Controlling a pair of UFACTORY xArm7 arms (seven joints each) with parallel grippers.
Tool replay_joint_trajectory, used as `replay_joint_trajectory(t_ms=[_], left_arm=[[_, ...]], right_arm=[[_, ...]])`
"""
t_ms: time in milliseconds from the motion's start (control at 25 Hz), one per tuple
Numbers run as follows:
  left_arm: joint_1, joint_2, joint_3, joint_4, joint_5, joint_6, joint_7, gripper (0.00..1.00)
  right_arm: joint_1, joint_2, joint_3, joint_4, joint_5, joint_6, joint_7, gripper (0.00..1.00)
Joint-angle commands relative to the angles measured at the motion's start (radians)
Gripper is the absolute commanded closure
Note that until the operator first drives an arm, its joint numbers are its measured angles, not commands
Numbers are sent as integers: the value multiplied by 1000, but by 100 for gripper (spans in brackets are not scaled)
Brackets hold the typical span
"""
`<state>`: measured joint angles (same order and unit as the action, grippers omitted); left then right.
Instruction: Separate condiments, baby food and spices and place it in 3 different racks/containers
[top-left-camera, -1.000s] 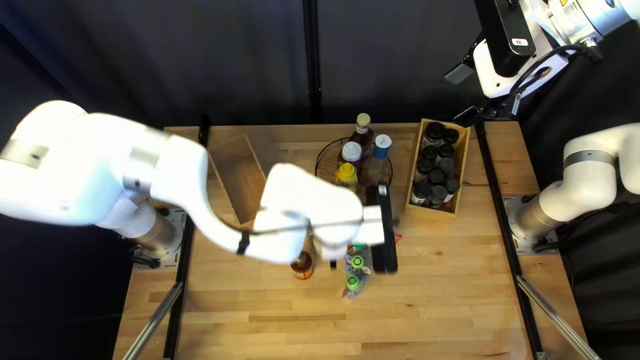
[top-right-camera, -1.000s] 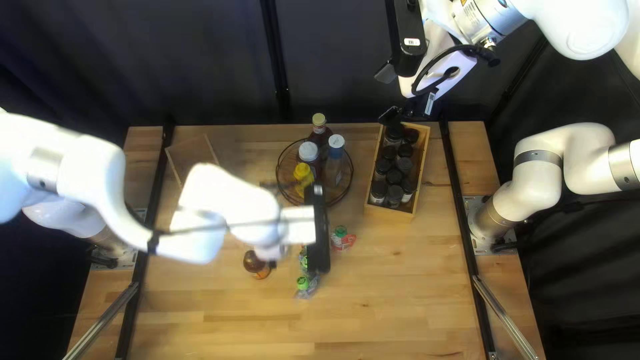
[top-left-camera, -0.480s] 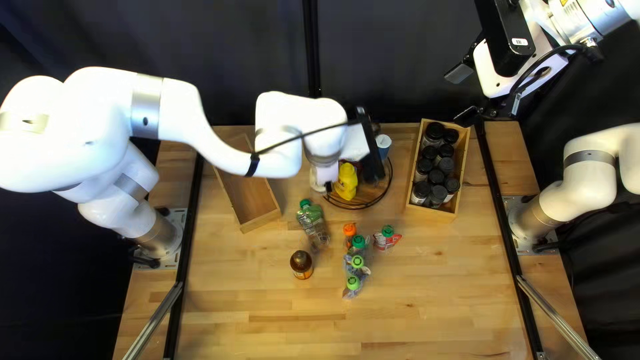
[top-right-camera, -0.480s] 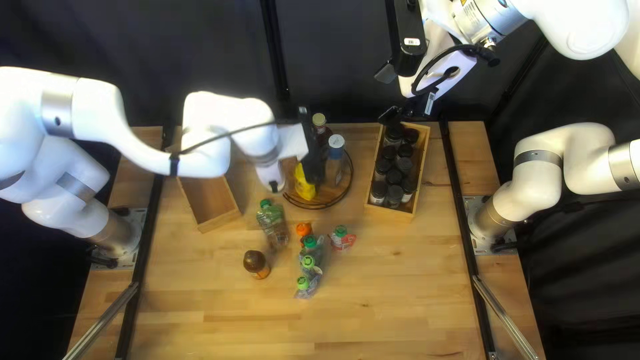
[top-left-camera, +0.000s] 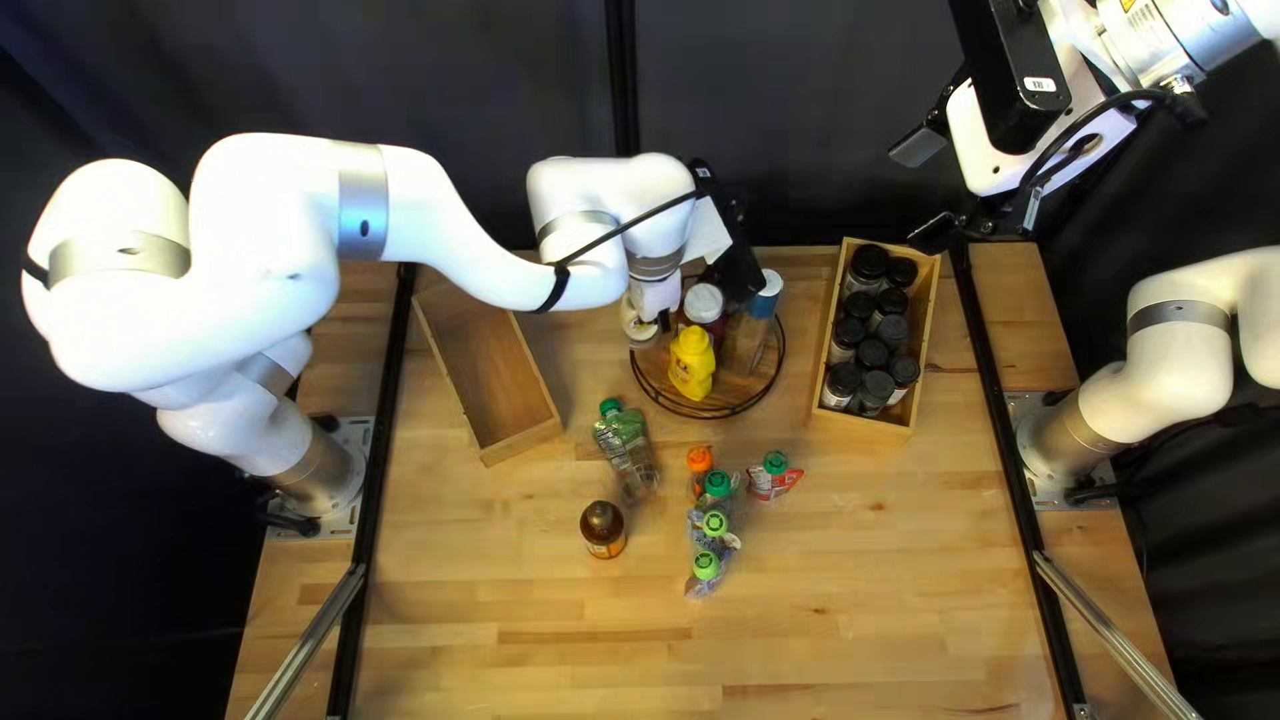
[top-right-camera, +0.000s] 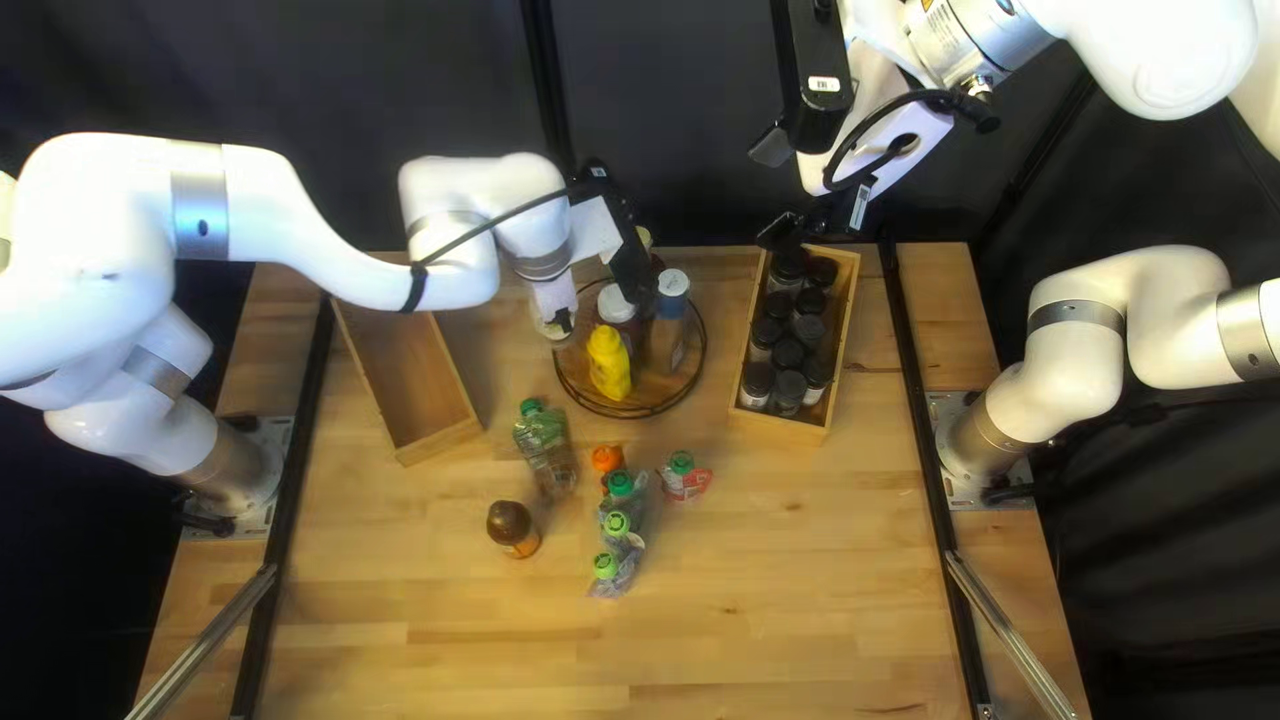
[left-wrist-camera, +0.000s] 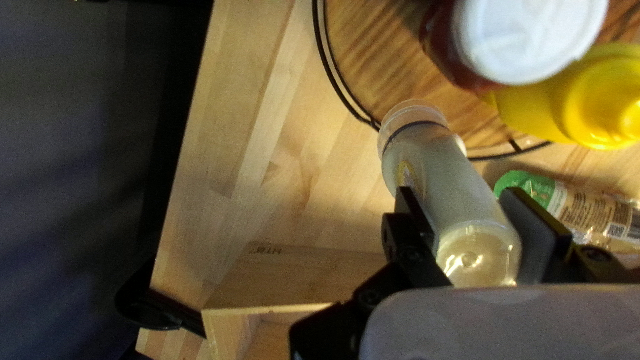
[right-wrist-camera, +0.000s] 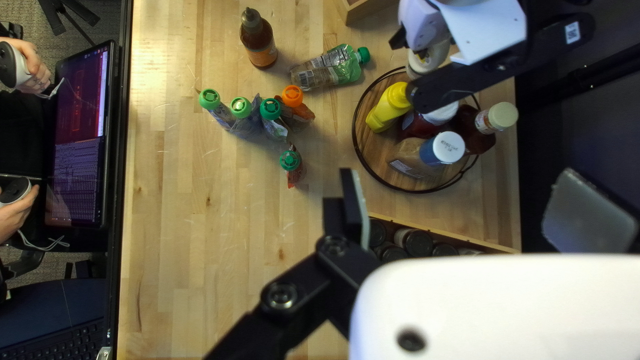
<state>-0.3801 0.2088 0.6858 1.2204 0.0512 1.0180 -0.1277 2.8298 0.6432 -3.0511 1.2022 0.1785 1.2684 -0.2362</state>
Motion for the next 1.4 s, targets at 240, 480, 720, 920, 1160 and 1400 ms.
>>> replay_joint_trajectory(t_ms=[240,480,720,920,1160,1400], left_arm=[[27,43,-16,18,-69,-24,41,100],[42,53,-21,19,-99,-34,61,100],[53,54,-22,-3,-121,-69,73,100],[59,62,-28,-15,-141,-87,82,75],[59,64,-35,-16,-153,-83,89,4],[42,41,-37,6,-134,-37,71,0]], right_arm=[[0,0,0,0,0,0,0,0],[0,0,0,0,0,0,0,0],[0,0,0,0,0,0,0,0],[0,0,0,0,0,0,0,0],[0,0,0,0,0,0,0,0],[0,0,0,0,0,0,0,0]])
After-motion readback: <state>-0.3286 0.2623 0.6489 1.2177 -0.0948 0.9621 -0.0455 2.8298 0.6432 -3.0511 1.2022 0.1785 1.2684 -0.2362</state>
